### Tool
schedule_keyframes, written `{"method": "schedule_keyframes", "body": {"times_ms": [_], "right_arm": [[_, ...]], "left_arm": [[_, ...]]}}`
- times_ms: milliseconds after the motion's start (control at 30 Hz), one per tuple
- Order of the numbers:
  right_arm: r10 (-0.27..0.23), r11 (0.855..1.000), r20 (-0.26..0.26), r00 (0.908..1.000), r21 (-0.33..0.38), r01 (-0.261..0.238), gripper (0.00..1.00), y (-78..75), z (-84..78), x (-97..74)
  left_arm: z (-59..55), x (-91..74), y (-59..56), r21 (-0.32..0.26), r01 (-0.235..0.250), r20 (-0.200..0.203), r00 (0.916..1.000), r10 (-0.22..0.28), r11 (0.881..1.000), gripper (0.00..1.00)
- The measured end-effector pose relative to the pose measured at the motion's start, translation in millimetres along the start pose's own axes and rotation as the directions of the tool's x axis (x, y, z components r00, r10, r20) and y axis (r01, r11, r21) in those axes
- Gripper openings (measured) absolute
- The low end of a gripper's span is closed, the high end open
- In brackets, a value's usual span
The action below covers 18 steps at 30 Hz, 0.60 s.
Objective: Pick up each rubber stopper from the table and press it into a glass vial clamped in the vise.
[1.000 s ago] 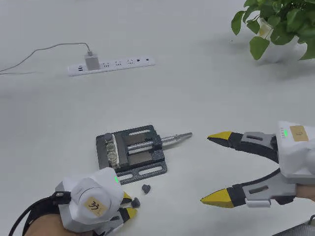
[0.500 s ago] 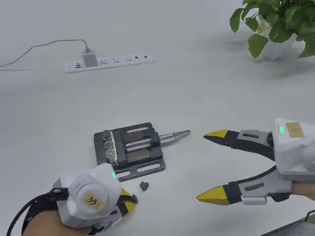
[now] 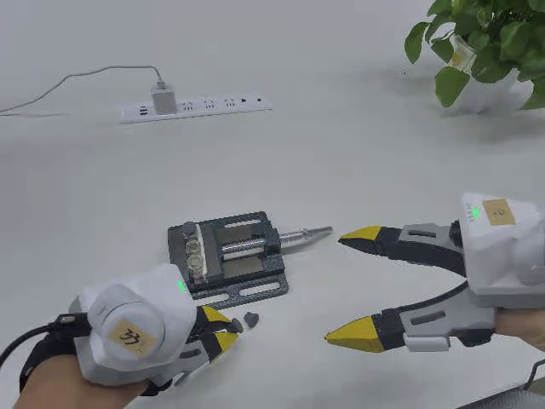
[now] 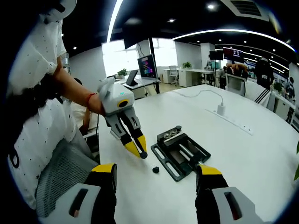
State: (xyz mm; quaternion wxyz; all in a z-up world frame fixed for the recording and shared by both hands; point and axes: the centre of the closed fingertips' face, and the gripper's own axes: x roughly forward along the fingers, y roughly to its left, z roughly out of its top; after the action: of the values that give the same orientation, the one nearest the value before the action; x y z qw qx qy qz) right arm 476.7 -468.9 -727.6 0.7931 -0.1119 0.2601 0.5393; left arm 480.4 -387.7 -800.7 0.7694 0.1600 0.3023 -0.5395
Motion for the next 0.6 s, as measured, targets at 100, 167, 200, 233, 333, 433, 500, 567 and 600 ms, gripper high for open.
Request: {"method": "schedule_keyframes", "body": {"times_ms": [100, 167, 200, 233, 333, 433, 500, 567, 600], "right_arm": [[0.018, 1.000, 0.006, 0.9998, -0.002, -0.018, 0.65, 5.2, 13.5, 2.4], [0.035, 0.999, 0.012, 0.9993, -0.003, -0.034, 0.65, 8.9, 24.7, 3.3], [0.040, 0.999, 0.017, 0.9991, -0.007, -0.039, 0.65, 11.0, 29.6, 3.8], [0.045, 0.999, 0.027, 0.9986, -0.022, -0.045, 0.66, 13.6, 37.2, 4.6], [0.066, 0.997, 0.043, 0.9969, -0.036, -0.065, 0.68, 21.4, 55.0, 6.1], [0.086, 0.995, 0.056, 0.9947, -0.062, -0.083, 0.64, 28.5, 71.0, 6.8], [0.104, 0.993, 0.070, 0.9921, -0.070, -0.099, 0.60, 33.6, 81.9, 6.7], [0.118, 0.991, 0.072, 0.9904, -0.073, -0.113, 0.56, 37.6, 88.8, 7.2], [0.122, 0.990, 0.071, 0.9900, -0.076, -0.116, 0.55, 38.9, 90.9, 7.5]], "left_arm": [[18.8, -15.5, 0.6, 0.012, -0.018, 0.057, 0.9982, 0.017, 1.000, 0.04], [32.4, -26.7, -0.2, 0.013, -0.023, 0.095, 0.9952, 0.022, 1.000, 0.04], [37.5, -31.0, -0.1, 0.017, -0.027, 0.110, 0.9937, 0.025, 0.999, 0.04], [43.2, -36.3, -0.5, 0.023, -0.030, 0.124, 0.9920, 0.027, 0.999, 0.04], [59.1, -49.2, -1.7, 0.035, -0.036, 0.166, 0.9857, 0.030, 0.999, 0.04], [73.6, -60.3, -5.7, 0.059, -0.036, 0.204, 0.9788, 0.024, 0.998, 0.04], [81.5, -66.6, -9.4, 0.075, -0.033, 0.220, 0.9754, 0.015, 0.997, 0.04], [87.7, -71.4, -12.2, 0.089, -0.031, 0.232, 0.9728, 0.010, 0.996, 0.04], [90.1, -73.1, -13.1, 0.097, -0.032, 0.236, 0.9717, 0.008, 0.995, 0.04]]}}
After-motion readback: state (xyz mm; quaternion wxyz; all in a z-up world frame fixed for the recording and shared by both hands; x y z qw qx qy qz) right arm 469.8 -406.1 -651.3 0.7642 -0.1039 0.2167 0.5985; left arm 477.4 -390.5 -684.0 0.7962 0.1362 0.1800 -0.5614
